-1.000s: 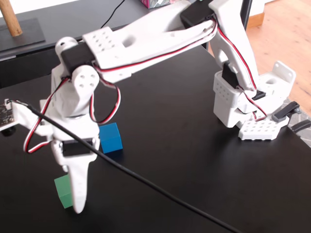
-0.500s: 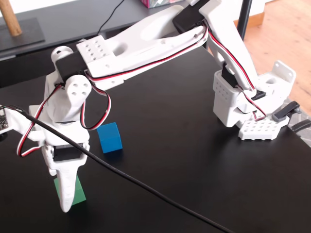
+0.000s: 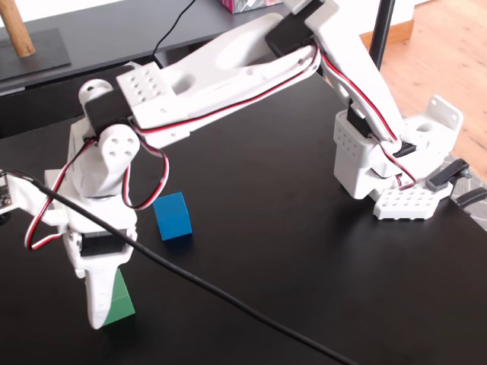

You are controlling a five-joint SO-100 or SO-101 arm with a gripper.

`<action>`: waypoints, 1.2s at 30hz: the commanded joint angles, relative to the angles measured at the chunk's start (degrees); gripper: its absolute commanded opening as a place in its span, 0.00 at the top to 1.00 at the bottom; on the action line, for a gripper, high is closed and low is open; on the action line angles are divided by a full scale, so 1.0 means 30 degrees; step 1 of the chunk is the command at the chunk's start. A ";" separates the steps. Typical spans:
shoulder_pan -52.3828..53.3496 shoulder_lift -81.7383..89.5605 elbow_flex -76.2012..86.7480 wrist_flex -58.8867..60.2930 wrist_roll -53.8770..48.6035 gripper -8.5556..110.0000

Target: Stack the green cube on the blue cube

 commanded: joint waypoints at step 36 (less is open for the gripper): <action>0.2373 0.1934 0.1055 -0.0234 0.0762 0.87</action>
